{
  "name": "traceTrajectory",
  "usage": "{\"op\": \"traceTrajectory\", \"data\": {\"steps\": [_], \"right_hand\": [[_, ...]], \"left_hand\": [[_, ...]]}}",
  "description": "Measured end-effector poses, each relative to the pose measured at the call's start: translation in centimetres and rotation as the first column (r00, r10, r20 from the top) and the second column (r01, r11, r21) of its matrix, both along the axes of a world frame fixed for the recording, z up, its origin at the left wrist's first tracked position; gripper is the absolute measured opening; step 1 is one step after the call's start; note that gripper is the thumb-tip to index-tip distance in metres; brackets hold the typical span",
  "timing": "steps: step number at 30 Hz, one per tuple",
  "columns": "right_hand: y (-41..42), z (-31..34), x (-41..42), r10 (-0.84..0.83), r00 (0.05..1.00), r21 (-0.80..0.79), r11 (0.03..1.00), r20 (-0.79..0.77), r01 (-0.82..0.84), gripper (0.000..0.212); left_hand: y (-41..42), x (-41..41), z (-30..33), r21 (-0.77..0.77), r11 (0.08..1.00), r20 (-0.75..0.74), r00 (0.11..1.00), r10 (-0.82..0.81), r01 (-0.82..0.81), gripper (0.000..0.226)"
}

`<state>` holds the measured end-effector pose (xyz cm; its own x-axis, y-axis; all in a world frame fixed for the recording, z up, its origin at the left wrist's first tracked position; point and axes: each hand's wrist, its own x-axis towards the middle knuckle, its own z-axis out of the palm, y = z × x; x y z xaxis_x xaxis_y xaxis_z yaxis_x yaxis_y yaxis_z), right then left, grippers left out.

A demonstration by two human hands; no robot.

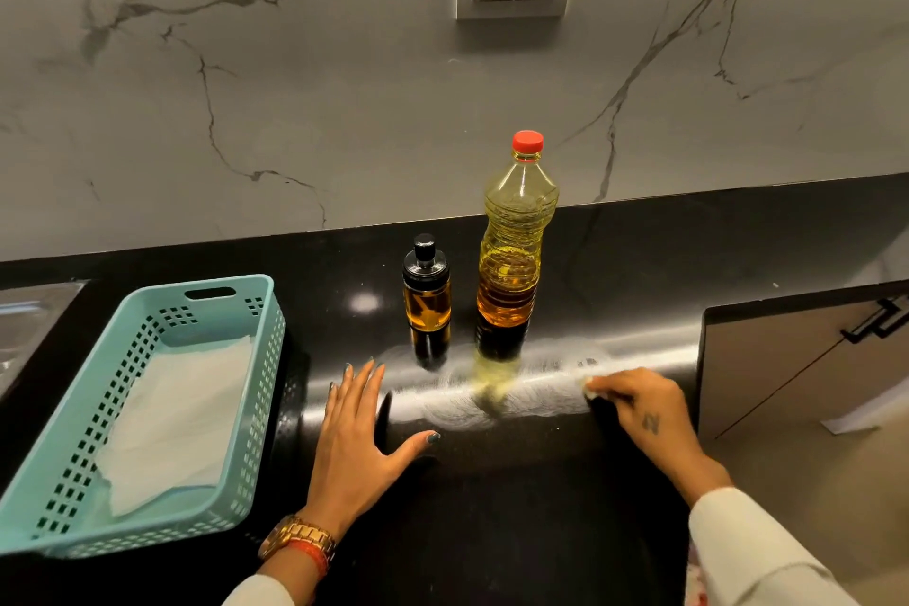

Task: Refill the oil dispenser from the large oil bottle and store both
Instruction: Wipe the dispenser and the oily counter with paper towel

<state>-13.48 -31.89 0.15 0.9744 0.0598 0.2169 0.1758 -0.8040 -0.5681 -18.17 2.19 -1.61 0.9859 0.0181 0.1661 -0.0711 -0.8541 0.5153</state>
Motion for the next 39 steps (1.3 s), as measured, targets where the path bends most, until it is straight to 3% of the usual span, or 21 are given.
{"op": "traceTrajectory", "data": {"steps": [4, 8, 12, 17, 24, 30, 35, 37, 39], "right_hand": [[0.1, 0.2, 4.1, -0.149, 0.989, -0.014, 0.989, 0.022, 0.149, 0.019], [3.8, 0.7, 4.8, -0.038, 0.997, -0.031, 0.999, -0.061, 0.037, 0.015], [2.3, 0.3, 0.4, 0.119, 0.993, 0.005, 0.993, -0.012, -0.119, 0.019], [-0.6, 0.3, 2.9, -0.101, 0.995, -0.019, 0.995, 0.025, 0.102, 0.017], [1.4, 0.4, 0.5, 0.101, 0.995, 0.011, 0.995, 0.016, -0.101, 0.019], [-0.4, 1.3, 2.9, -0.094, 0.995, -0.006, 0.996, -0.011, 0.094, 0.011], [3.0, 1.3, 1.4, 0.062, 0.998, -0.023, 0.998, -0.021, -0.063, 0.014], [2.8, 1.5, 0.4, 0.077, 0.995, 0.037, 0.997, -0.069, -0.074, 0.018], [2.9, 2.2, -0.2, 0.017, 0.98, 0.187, 0.982, -0.196, 0.021, 0.018]], "left_hand": [[0.0, 0.0, 0.1, 0.009, 1.0, -0.004, 1.0, -0.014, 0.014, 0.102], [0.0, 0.0, 0.1, 0.006, 1.0, -0.015, 1.0, -0.007, 0.007, 0.1], [0.0, -0.2, 0.2, -0.017, 1.0, -0.009, 1.0, 0.012, -0.012, 0.101], [-0.1, 0.0, 0.2, 0.005, 1.0, -0.001, 1.0, -0.008, 0.008, 0.104], [-0.1, -0.1, 0.2, 0.004, 1.0, -0.003, 1.0, 0.0, 0.0, 0.102], [0.0, 0.1, 0.1, 0.009, 1.0, 0.002, 1.0, -0.008, 0.008, 0.103], [0.0, -0.1, 0.1, 0.003, 1.0, 0.006, 1.0, 0.006, -0.006, 0.102], [0.0, -0.1, 0.1, 0.004, 1.0, 0.009, 1.0, 0.009, -0.009, 0.103], [0.0, -0.1, 0.1, 0.006, 1.0, 0.005, 1.0, 0.007, -0.007, 0.103]]}}
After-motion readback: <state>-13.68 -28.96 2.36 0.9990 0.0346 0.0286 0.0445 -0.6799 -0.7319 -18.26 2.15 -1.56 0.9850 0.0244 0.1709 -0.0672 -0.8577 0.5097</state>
